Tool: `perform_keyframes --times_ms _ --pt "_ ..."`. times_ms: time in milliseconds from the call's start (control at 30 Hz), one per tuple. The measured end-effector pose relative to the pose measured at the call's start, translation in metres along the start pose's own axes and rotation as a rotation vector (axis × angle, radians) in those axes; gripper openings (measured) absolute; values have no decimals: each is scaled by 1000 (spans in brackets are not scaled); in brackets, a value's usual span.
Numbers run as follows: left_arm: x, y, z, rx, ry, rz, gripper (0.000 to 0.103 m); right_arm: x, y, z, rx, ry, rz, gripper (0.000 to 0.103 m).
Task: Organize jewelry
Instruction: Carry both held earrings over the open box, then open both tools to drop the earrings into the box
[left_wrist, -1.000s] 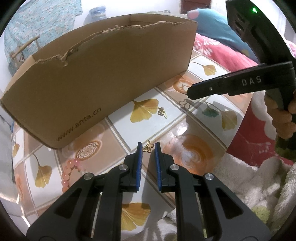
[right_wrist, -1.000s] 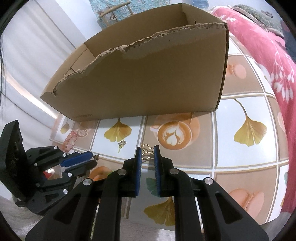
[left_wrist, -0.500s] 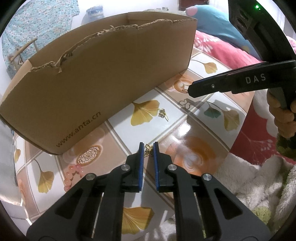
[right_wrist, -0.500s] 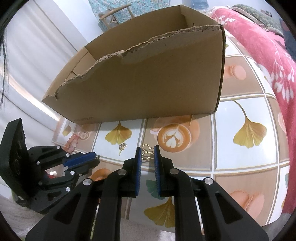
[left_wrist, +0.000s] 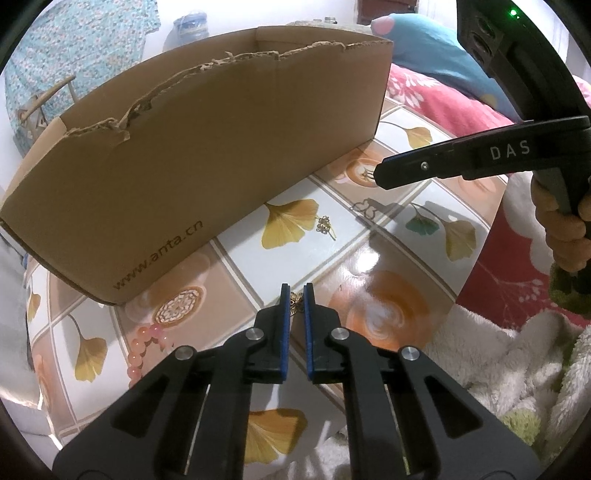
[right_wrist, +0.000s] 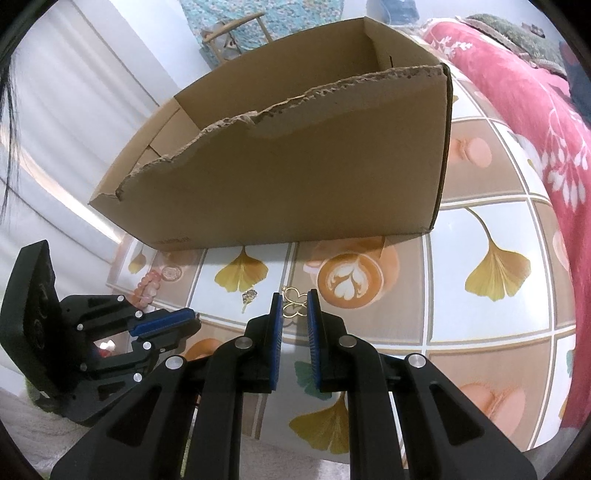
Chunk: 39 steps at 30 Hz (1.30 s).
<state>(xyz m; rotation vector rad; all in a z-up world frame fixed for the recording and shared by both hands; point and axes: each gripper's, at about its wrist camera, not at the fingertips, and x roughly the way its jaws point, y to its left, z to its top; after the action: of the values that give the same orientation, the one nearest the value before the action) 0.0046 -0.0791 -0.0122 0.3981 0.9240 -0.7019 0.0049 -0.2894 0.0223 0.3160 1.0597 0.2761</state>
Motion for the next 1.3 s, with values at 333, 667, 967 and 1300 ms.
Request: perform_keyframes --times_ms 333,667,967,1300 --pt "-30 4 7 -25 -74 -25 6 -18 11 2 -31 -36 11 13" --pt "-107 27 59 26 -323 -14 6 -86 51 48 -194 -213 80 13" --pt "-67 82 126 -42 -208 -77 6 -33 46 152 -262 -99 98 13" --pt "-1 113 139 -144 53 -117 6 49 28 204 -187 159 100 14"
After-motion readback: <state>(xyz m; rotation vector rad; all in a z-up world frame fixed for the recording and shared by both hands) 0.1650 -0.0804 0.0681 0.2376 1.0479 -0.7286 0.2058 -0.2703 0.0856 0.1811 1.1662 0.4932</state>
